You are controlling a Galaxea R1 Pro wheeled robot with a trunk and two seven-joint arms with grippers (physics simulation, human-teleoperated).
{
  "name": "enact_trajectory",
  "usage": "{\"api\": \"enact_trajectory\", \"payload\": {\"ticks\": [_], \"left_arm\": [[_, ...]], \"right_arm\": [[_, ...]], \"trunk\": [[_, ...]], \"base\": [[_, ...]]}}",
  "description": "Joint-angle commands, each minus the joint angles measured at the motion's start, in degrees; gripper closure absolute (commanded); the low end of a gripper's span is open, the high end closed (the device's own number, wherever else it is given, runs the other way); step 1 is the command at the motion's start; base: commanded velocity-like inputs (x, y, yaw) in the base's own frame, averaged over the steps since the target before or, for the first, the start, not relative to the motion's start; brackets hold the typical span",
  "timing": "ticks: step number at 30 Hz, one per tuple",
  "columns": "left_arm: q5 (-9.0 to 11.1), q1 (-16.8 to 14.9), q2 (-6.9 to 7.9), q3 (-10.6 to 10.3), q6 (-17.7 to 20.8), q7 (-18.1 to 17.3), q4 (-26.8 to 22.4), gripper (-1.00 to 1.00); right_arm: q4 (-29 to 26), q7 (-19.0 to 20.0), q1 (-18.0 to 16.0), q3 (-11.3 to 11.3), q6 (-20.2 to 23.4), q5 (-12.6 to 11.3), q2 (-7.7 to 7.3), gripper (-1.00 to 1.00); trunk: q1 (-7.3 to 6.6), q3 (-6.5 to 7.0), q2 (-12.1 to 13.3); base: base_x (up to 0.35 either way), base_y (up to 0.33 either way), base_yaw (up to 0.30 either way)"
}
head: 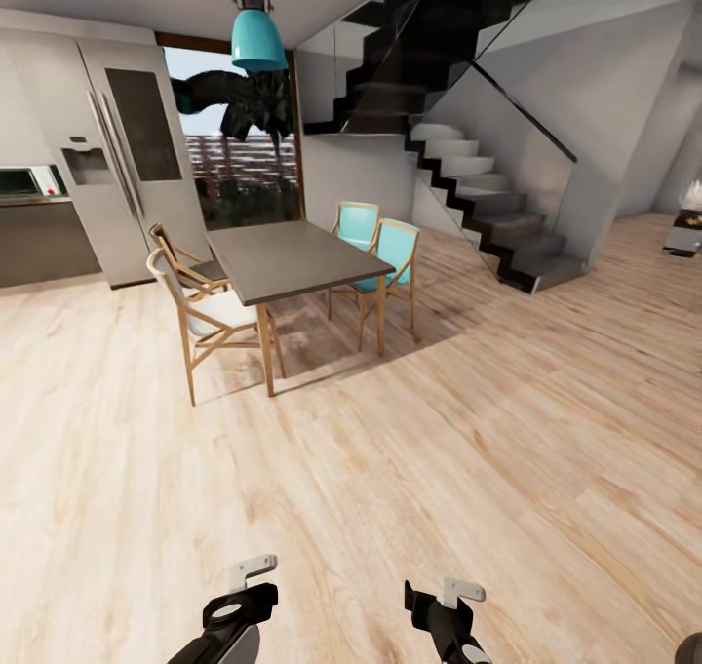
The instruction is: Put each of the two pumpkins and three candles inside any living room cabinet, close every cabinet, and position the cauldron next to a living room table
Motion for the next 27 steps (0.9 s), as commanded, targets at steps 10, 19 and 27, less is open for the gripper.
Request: {"api": "enact_trajectory", "payload": {"ticks": [10, 19, 27], "left_arm": [[0.2, 0.0, 0.09, -0.3, 0.2, 0.5, -0.1, -1.0], [0.2, 0.0, 0.09, -0.3, 0.2, 0.5, -0.1, -1.0], [0.2, 0.0, 0.09, -0.3, 0.2, 0.5, -0.1, -1.0]], "right_arm": [[0.0, -0.4, 0.0, 0.5, -0.1, -0.2, 0.01, -1.0], [0.0, -0.4, 0.0, 0.5, -0.1, -0.2, 0.01, -1.0], [0.0, -0.4, 0.0, 0.5, -0.1, -0.2, 0.01, -1.0]], "trunk": [[0.0, -0.54, 0.0], [0.0, -1.06, 0.0], [0.0, -1.58, 0.0]], "base": [[0.0, 0.0, -0.238], [0.0, 0.0, -0.231], [0.0, 0.0, -0.215]]}}
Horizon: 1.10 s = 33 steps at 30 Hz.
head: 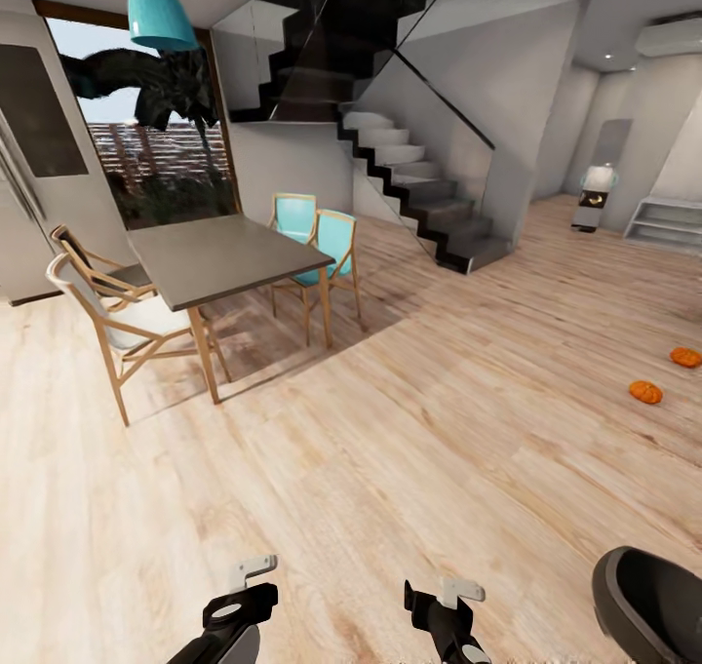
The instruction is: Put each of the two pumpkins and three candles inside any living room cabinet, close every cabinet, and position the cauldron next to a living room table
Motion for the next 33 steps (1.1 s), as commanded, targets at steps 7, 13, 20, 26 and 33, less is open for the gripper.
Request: {"api": "enact_trajectory", "payload": {"ticks": [7, 13, 20, 26, 33], "left_arm": [[0.3, 0.0, 0.09, -0.3, 0.2, 0.5, -0.1, -1.0], [0.3, 0.0, 0.07, -0.3, 0.2, 0.5, -0.1, -1.0], [0.2, 0.0, -0.01, -0.2, 0.2, 0.4, 1.4, -1.0], [0.1, 0.0, -0.03, -0.2, 0.2, 0.4, 1.5, -1.0], [0.1, 0.0, -0.08, -0.2, 0.1, 0.4, 1.5, -1.0]], "right_arm": [[0.0, -0.4, 0.0, 0.5, -0.1, -0.2, 0.01, -1.0], [0.0, -0.4, 0.0, 0.5, -0.1, -0.2, 0.01, -1.0], [0.0, -0.4, 0.0, 0.5, -0.1, -0.2, 0.07, -1.0], [0.0, -0.4, 0.0, 0.6, -0.1, -0.2, 0.1, -1.0], [0.0, -0.4, 0.0, 0.6, -0.1, -0.2, 0.11, -1.0]], "trunk": [[0.0, -0.52, 0.0], [0.0, -0.92, 0.0], [0.0, -1.39, 0.0], [0.0, -1.79, 0.0], [0.0, -2.25, 0.0]], "base": [[0.0, 0.0, -0.214], [0.0, 0.0, -0.214], [0.0, 0.0, -0.214], [0.0, 0.0, -0.214], [0.0, 0.0, -0.213]]}}
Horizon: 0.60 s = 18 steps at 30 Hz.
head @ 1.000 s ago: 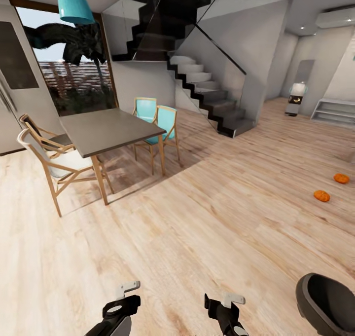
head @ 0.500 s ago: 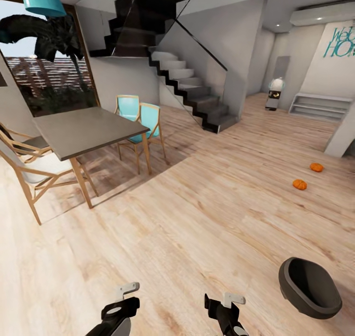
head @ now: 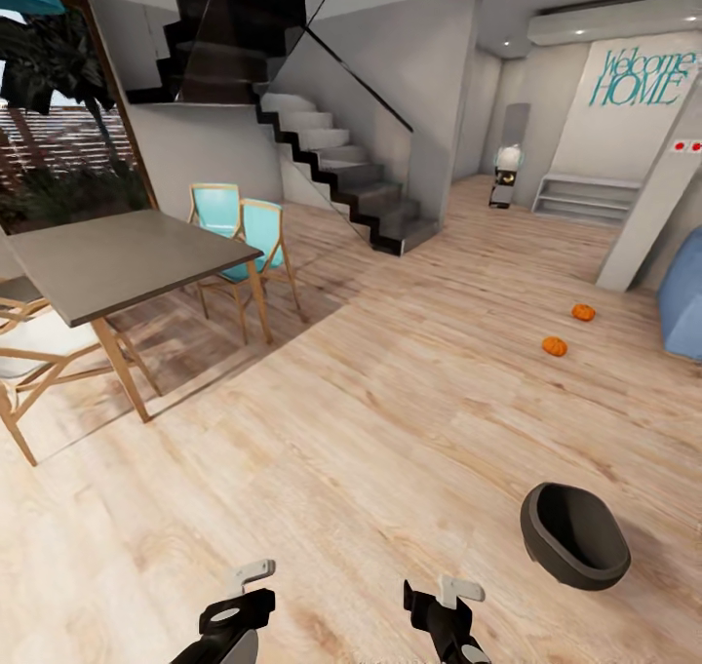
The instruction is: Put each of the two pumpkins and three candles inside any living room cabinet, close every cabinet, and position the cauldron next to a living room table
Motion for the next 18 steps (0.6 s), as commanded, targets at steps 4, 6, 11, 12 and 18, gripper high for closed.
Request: {"api": "enact_trajectory", "payload": {"ticks": [4, 6, 11, 12, 18], "left_arm": [[0.2, 0.0, 0.08, -0.3, 0.2, 0.4, -0.1, -1.0], [0.3, 0.0, 0.09, -0.3, 0.2, 0.4, -0.1, -1.0], [0.3, 0.0, 0.08, -0.3, 0.2, 0.4, -0.1, -1.0], [0.3, 0.0, 0.08, -0.3, 0.2, 0.4, -0.1, -1.0], [0.3, 0.0, 0.08, -0.3, 0.2, 0.4, -0.1, -1.0]], "right_arm": [[0.0, -0.4, 0.0, 0.5, -0.1, -0.2, 0.04, -1.0], [0.0, -0.4, 0.0, 0.5, -0.1, -0.2, 0.04, -1.0], [0.0, -0.4, 0.0, 0.5, -0.1, -0.2, 0.08, -1.0], [0.0, -0.4, 0.0, 0.5, -0.1, -0.2, 0.09, -1.0], [0.0, -0.4, 0.0, 0.5, -0.1, -0.2, 0.04, -1.0]], "trunk": [[0.0, -0.32, 0.0], [0.0, -0.46, 0.0], [0.0, -0.82, 0.0], [0.0, -0.89, 0.0], [0.0, -1.32, 0.0]], "base": [[0.0, 0.0, -0.212], [0.0, 0.0, -0.203], [0.0, 0.0, -0.193], [0.0, 0.0, -0.189], [0.0, 0.0, -0.188]]}}
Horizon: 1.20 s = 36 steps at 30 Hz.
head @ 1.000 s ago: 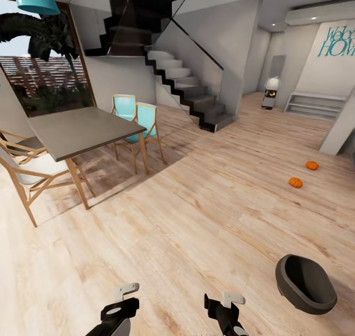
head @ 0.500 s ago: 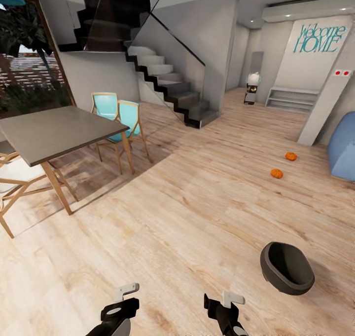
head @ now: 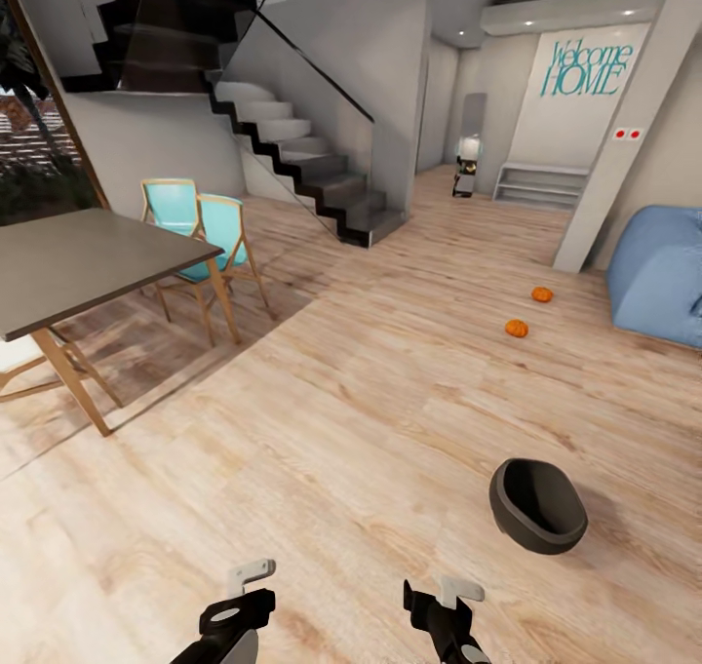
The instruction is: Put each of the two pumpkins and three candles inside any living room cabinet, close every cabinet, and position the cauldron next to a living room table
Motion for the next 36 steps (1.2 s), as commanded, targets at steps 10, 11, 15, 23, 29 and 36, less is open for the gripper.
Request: {"api": "enact_trajectory", "payload": {"ticks": [10, 11, 15, 23, 29, 36], "left_arm": [[0.2, 0.0, 0.09, -0.3, 0.2, 0.5, -0.1, -1.0], [0.2, 0.0, 0.09, -0.3, 0.2, 0.5, -0.1, -1.0], [0.2, 0.0, 0.09, -0.3, 0.2, 0.5, -0.1, -1.0], [0.2, 0.0, 0.09, -0.3, 0.2, 0.5, -0.1, -1.0], [0.2, 0.0, 0.09, -0.3, 0.2, 0.5, -0.1, -1.0], [0.2, 0.0, 0.1, -0.3, 0.2, 0.5, -0.1, -1.0]], "right_arm": [[0.0, -0.4, 0.0, 0.5, -0.1, -0.2, 0.06, -1.0], [0.0, -0.4, 0.0, 0.5, -0.1, -0.3, 0.04, -1.0], [0.0, -0.4, 0.0, 0.5, -0.1, -0.3, 0.06, -1.0], [0.0, -0.4, 0.0, 0.5, -0.1, -0.3, 0.06, -1.0], [0.0, -0.4, 0.0, 0.5, -0.1, -0.3, 0.06, -1.0], [0.0, -0.4, 0.0, 0.5, -0.1, -0.2, 0.06, -1.0]], "trunk": [[0.0, -0.78, 0.0], [0.0, -0.85, 0.0], [0.0, -1.14, 0.0], [0.0, -1.72, 0.0], [0.0, -2.15, 0.0], [0.0, -2.66, 0.0]], "base": [[0.0, 0.0, -0.187], [0.0, 0.0, -0.187], [0.0, 0.0, -0.187], [0.0, 0.0, -0.187], [0.0, 0.0, -0.187], [0.034, 0.014, -0.187]]}}
